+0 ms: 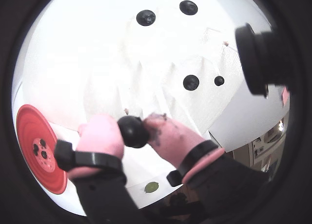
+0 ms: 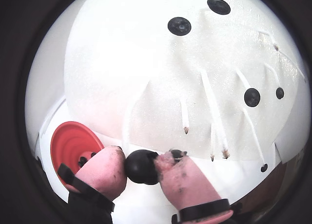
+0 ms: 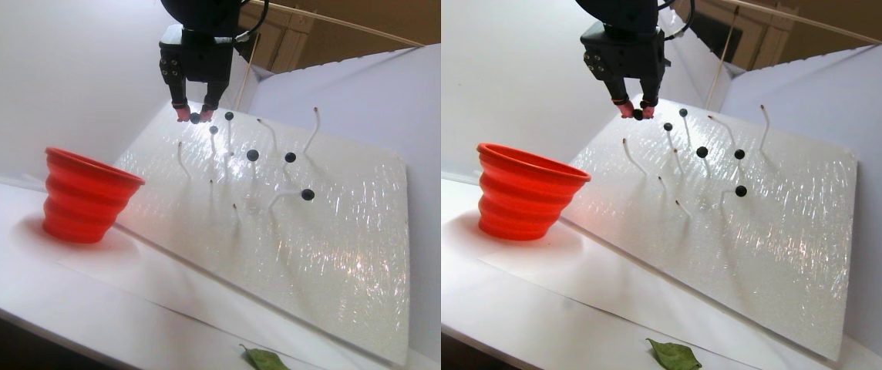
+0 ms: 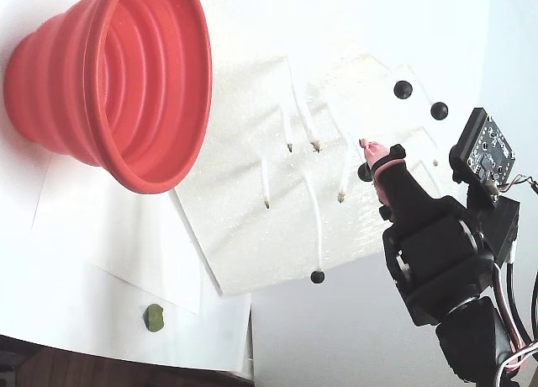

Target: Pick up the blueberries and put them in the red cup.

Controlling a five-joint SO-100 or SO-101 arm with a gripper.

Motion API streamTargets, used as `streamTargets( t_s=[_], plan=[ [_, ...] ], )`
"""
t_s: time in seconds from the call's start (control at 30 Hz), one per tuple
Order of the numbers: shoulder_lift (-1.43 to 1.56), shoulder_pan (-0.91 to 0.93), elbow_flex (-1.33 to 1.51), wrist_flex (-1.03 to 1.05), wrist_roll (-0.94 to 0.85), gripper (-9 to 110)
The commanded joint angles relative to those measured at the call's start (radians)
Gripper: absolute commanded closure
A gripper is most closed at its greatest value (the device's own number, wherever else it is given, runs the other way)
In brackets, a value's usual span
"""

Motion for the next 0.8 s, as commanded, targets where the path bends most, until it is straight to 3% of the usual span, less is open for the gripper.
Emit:
streamTargets(
  t_s=[0.0,0.77],
  plan=[
    [0.12,-0.005,-0.014,0.015,0.008,91],
    [0.221,-0.17,0.077,0.094,0.077,91]
  ],
)
